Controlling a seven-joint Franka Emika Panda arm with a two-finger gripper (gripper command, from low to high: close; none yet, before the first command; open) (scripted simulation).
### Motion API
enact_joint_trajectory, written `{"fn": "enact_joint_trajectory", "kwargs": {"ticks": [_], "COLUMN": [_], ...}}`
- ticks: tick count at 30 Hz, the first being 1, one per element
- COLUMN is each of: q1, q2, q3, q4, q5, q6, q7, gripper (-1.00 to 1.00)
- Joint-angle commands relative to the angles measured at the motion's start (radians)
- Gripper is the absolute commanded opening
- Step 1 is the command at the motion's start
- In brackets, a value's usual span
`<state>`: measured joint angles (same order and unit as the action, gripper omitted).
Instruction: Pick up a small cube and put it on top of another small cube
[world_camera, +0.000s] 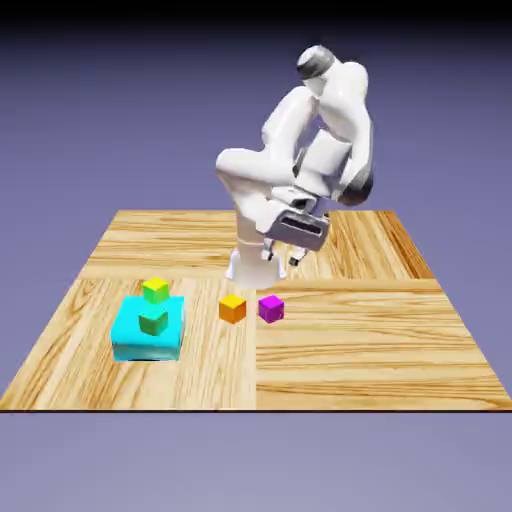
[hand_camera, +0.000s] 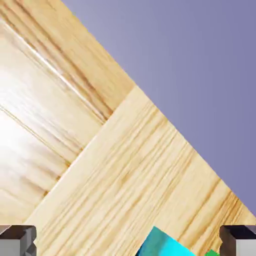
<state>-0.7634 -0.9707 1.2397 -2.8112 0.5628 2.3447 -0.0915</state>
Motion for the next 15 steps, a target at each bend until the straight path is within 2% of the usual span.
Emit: {"fn": "enact_joint_trajectory", "kwargs": {"ticks": [1, 15], "q1": [-0.023, -0.34], "q2": [-0.012, -0.176], "q3": [0.036, 0.544], "q4": [0.0, -0.001], "q5": [0.016, 0.247], "q6": [-0.02, -0.304], "q7": [-0.024, -0.365], "gripper": [0.0, 0.0]}}
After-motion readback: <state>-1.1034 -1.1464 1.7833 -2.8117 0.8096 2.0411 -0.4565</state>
